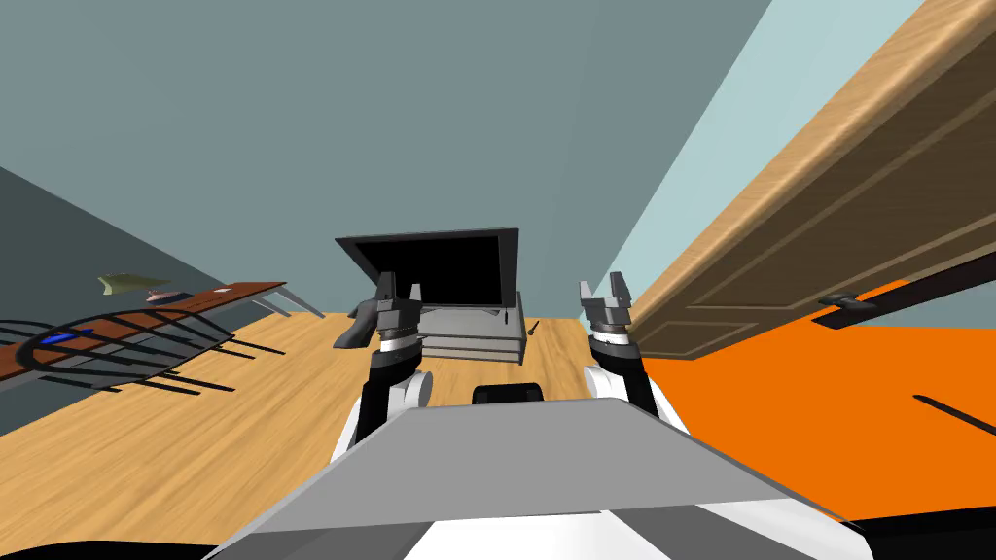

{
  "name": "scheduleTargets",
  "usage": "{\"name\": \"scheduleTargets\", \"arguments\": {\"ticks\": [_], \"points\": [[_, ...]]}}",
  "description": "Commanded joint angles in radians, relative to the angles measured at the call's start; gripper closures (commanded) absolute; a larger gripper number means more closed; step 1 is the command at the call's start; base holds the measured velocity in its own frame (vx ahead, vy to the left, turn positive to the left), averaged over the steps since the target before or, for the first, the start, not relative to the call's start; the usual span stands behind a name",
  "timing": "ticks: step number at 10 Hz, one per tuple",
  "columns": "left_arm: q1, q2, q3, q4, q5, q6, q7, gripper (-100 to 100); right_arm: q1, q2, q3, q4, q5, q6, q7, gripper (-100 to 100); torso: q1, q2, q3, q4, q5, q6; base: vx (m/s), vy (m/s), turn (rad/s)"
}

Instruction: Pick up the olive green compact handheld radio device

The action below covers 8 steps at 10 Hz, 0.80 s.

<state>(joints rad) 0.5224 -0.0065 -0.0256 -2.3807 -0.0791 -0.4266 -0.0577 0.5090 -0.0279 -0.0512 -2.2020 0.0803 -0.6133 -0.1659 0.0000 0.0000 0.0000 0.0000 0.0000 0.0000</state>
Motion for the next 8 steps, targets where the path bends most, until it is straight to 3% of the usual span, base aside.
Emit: {"name": "scheduleTargets", "arguments": {"ticks": [1,8], "points": [[0.0,0.0,0.0,0.0,0.0,0.0,0.0,0,0.02,-0.035,-0.007,0.025,-0.002,0.003,0.03,-100,0.0,0.0,0.0,0.0,0.0,0.0,0.013,0.011,0.258],[0.0,0.0,0.0,0.0,0.0,0.0,0.0,0,0.114,-0.101,-0.041,0.164,-0.014,0.021,0.184,-100,0.0,-0.003,-0.002,-0.001,0.0,0.0,0.031,0.006,0.296]]}}
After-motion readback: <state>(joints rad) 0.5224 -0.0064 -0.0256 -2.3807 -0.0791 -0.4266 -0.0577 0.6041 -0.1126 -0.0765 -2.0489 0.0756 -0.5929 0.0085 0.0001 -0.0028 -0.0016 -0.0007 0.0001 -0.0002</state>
